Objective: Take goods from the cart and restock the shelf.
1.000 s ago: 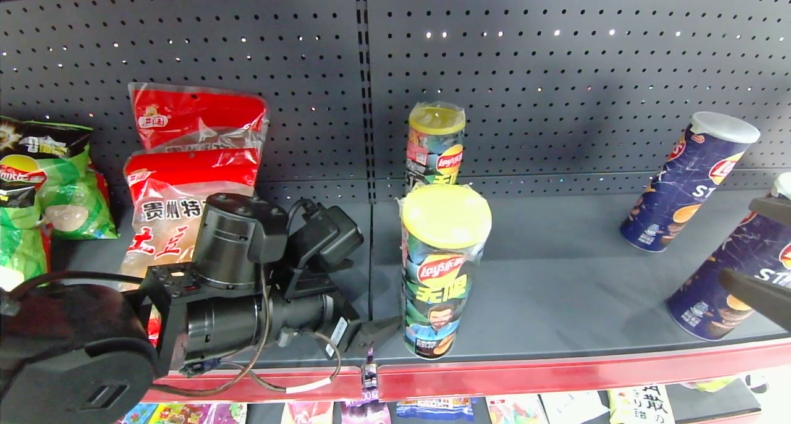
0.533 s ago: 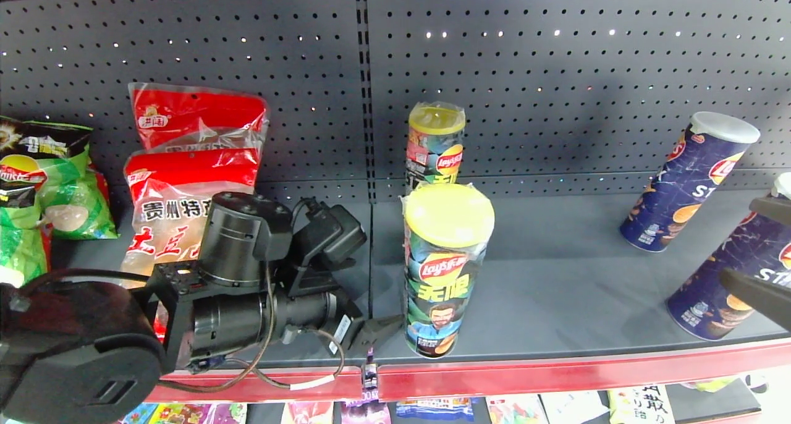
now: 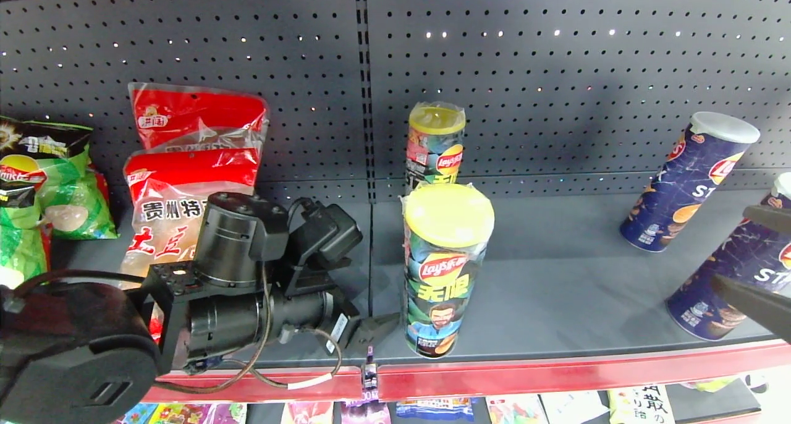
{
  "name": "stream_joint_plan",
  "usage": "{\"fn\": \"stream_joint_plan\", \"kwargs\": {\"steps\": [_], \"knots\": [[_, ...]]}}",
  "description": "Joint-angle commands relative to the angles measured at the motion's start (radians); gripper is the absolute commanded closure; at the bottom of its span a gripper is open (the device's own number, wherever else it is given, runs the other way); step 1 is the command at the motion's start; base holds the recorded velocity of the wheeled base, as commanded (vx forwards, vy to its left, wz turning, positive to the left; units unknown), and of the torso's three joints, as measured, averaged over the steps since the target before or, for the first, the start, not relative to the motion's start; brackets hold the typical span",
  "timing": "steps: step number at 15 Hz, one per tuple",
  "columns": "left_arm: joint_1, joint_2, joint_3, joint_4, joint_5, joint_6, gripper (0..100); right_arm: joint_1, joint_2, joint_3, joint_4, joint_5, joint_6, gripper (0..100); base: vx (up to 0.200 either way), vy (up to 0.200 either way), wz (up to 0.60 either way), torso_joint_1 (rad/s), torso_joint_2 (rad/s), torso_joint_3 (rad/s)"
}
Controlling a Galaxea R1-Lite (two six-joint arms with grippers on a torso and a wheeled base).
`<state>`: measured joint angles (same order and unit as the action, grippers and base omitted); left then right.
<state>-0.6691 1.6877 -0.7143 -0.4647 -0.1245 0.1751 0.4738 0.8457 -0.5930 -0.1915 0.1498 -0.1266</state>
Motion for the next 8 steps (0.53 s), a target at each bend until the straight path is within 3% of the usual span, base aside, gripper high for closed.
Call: {"fn": "stream_joint_plan", "kwargs": {"steps": [1,4,6,8], "knots": [[0.033,-0.052,0.018,0.000,0.005,-0.002,0,-0.003,0.003,0.007,0.000,0.001,-0.001,0,0.000,0.000,0.00,0.000,0.00,0.000],[0.097,-0.212,0.102,0.008,0.023,-0.003,0,-0.037,0.010,0.019,-0.002,-0.004,-0.007,0,0.000,0.000,0.00,0.000,0.00,0.000],[0.149,-0.352,0.187,0.035,0.083,-0.002,0,-0.052,-0.004,0.039,0.000,-0.006,-0.013,0,0.000,0.000,0.00,0.000,0.00,0.000],[0.214,-0.531,0.226,0.146,0.161,-0.002,0,-0.075,-0.040,0.085,0.004,-0.035,-0.051,0,0.000,0.000,0.00,0.000,0.00,0.000]]}}
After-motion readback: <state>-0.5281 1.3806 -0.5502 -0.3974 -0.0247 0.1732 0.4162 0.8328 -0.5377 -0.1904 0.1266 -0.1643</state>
